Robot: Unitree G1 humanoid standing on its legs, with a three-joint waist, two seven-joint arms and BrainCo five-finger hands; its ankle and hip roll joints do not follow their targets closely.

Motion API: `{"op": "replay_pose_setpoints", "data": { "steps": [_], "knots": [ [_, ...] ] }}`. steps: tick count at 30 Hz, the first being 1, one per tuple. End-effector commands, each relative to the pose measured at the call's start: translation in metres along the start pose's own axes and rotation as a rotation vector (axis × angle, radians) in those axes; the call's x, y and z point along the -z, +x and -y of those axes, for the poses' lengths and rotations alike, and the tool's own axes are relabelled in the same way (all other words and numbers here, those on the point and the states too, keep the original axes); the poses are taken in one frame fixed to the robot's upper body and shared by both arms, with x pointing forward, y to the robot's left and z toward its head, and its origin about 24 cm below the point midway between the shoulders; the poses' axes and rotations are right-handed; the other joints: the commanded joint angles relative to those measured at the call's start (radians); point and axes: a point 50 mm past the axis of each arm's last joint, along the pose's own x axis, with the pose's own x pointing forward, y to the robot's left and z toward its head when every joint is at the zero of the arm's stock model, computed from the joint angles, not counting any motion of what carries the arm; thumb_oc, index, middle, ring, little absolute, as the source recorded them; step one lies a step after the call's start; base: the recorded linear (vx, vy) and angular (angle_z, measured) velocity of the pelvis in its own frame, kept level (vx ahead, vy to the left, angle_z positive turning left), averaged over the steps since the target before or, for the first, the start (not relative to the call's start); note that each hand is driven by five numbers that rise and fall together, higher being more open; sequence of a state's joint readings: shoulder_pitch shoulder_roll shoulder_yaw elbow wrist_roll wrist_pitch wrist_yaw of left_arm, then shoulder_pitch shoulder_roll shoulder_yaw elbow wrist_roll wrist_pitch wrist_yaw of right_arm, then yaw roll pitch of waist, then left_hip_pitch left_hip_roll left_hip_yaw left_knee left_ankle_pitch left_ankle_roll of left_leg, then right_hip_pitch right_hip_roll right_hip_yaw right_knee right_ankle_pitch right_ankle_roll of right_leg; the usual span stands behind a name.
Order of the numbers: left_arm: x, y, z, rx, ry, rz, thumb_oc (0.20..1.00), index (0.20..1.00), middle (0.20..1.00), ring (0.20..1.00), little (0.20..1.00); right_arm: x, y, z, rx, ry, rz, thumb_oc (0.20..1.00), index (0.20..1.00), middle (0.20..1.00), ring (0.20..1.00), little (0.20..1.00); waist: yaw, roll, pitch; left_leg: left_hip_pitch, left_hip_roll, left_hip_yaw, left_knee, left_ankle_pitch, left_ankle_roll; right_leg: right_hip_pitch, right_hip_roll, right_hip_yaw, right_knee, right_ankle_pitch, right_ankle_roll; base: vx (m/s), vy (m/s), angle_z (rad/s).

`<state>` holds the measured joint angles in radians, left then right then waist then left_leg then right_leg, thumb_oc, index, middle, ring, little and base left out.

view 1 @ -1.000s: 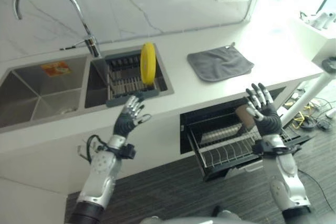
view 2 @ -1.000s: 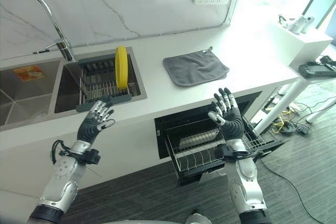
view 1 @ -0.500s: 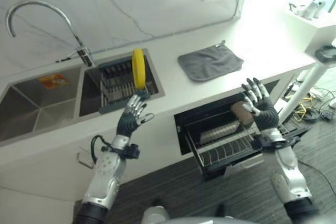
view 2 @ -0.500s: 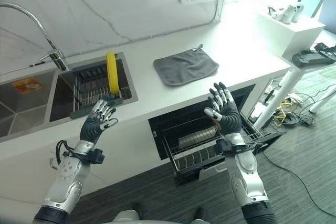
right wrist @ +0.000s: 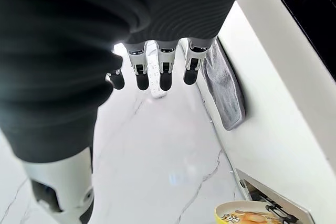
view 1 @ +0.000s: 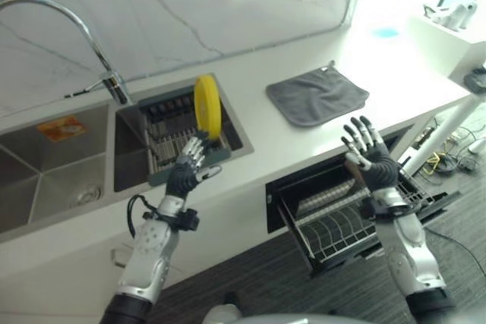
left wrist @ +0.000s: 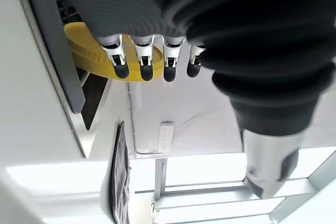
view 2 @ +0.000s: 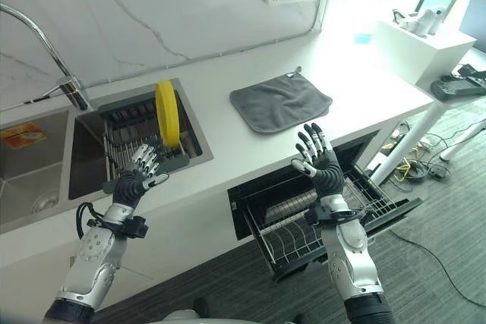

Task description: Place the dishes in the dishwasher.

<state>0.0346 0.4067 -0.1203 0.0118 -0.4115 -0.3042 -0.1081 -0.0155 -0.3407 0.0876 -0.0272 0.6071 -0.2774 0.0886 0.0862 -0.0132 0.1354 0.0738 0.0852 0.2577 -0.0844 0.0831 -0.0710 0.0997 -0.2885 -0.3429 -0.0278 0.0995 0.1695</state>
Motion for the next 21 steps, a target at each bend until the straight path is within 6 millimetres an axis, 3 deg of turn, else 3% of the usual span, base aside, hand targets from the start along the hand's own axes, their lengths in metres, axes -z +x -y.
{"op": "replay_pose_setpoints", "data": {
  "steps": [1, 4, 16, 21],
  "knots": [
    [-0.020, 0.010, -0.001, 0.067, 0.070, 0.107, 1.000, 1.000, 1.000, 1.000, 1.000, -0.035, 0.007, -0.004, -0.030, -0.049, 0.186, 1.000, 1.000, 1.000, 1.000, 1.000, 0.030, 0.018, -0.035, -0.032, -0.018, -0.001, 0.027, -0.021, 0.064, 0.028, 0.023, 0.000, 0.201, -0.115, -0.012, 0.04, 0.156, 0.13],
    [-0.029, 0.011, -0.006, 0.047, 0.084, 0.136, 1.000, 1.000, 1.000, 1.000, 1.000, -0.037, 0.013, -0.014, -0.083, -0.043, 0.197, 1.000, 1.000, 1.000, 1.000, 1.000, 0.047, 0.021, -0.023, 0.000, -0.031, -0.001, 0.016, -0.040, 0.056, -0.020, 0.036, -0.022, 0.182, -0.084, -0.003, -0.01, 0.023, -0.12],
    [-0.035, -0.002, -0.009, -0.053, 0.112, 0.163, 1.000, 1.000, 1.000, 1.000, 1.000, -0.043, 0.028, -0.043, -0.245, -0.037, 0.190, 1.000, 1.000, 1.000, 1.000, 1.000, 0.113, 0.007, -0.044, -0.004, -0.004, -0.018, -0.003, -0.032, 0.028, 0.072, 0.067, -0.077, 0.007, -0.080, -0.012, 0.00, -0.054, 0.04],
    [-0.047, -0.007, -0.017, -0.081, 0.139, 0.210, 1.000, 1.000, 1.000, 1.000, 1.000, -0.049, 0.041, -0.053, -0.246, -0.046, 0.202, 1.000, 1.000, 1.000, 1.000, 1.000, 0.167, 0.005, -0.046, -0.011, -0.006, -0.057, -0.003, -0.026, 0.018, 0.092, 0.078, -0.102, -0.012, -0.078, -0.021, 0.02, -0.007, 0.19]
  ]
}}
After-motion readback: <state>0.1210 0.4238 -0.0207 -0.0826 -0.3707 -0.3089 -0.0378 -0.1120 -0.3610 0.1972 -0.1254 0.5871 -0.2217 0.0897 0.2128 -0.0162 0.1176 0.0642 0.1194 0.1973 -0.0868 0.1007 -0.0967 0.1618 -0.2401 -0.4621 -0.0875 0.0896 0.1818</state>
